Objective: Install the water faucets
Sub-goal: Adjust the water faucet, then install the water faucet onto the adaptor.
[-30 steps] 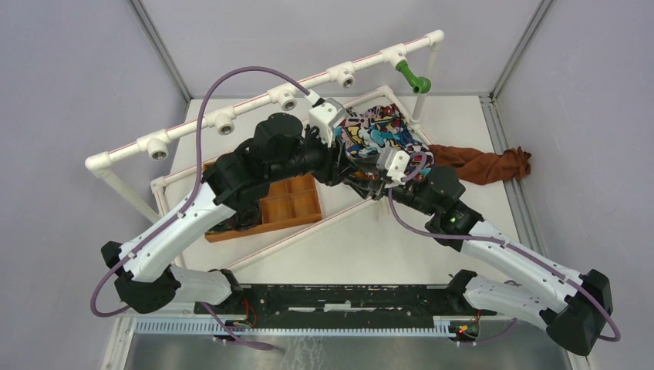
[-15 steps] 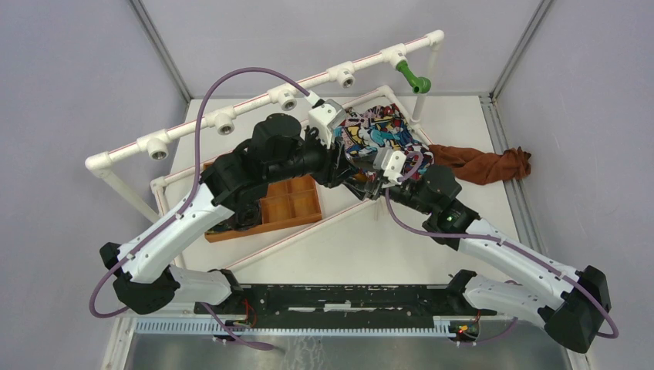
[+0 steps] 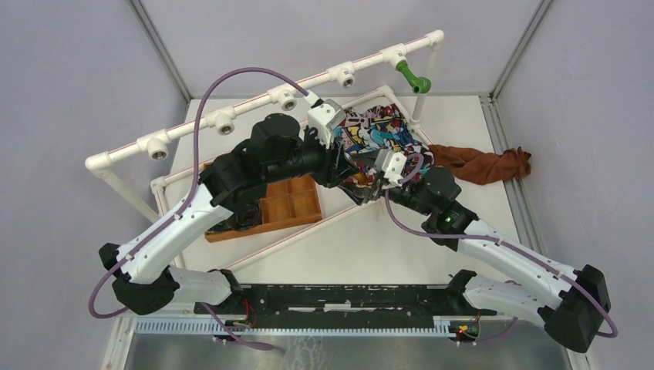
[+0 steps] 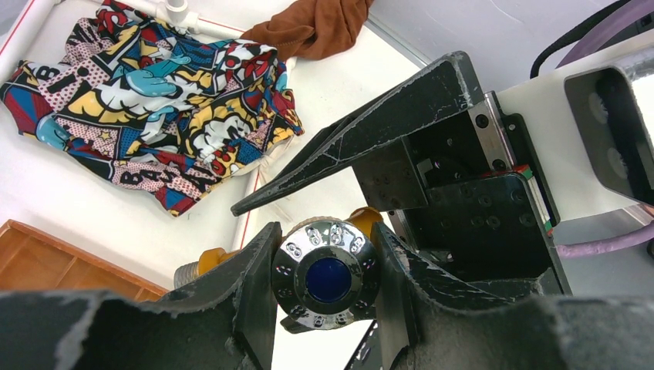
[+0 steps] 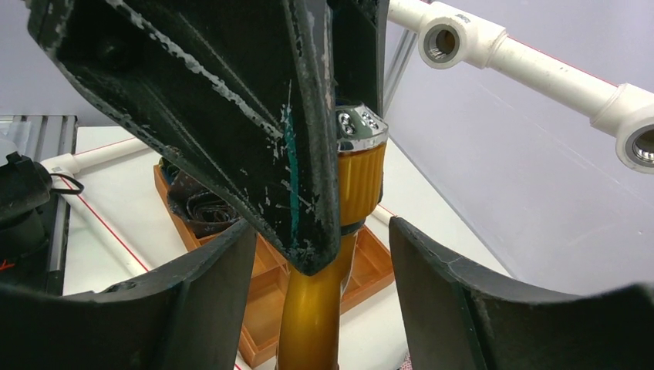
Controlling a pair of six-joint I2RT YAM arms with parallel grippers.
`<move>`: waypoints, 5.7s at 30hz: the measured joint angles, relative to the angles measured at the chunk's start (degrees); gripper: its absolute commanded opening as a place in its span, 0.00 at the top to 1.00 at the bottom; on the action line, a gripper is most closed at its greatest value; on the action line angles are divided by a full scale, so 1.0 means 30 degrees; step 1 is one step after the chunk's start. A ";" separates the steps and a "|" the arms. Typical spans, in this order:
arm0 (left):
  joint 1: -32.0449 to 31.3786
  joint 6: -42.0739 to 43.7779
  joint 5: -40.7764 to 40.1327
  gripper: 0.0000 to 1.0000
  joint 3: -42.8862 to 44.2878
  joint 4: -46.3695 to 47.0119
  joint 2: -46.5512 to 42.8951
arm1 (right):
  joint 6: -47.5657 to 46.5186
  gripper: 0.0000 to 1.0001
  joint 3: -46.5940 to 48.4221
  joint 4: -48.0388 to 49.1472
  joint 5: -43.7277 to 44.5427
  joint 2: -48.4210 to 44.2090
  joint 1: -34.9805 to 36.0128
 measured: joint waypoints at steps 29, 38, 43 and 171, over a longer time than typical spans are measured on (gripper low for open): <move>0.0000 -0.0036 0.0517 0.98 -0.0408 0.0066 -0.0328 | 0.1450 0.45 -0.1486 0.3118 -0.0022 0.0401 0.0000; 0.0000 -0.0036 0.0525 0.98 -0.0736 0.0138 -0.0342 | 0.1596 0.57 -0.1486 0.3279 -0.0138 0.0423 0.0000; 0.0000 -0.0036 0.0488 0.98 -0.0903 0.0306 -0.0408 | 0.1596 0.62 -0.1494 0.3279 -0.0131 0.0415 0.0058; 0.7402 -0.1399 0.2470 0.04 1.6786 -0.2025 1.1067 | -1.0265 1.00 0.0488 -0.0022 1.0739 -0.0095 0.0175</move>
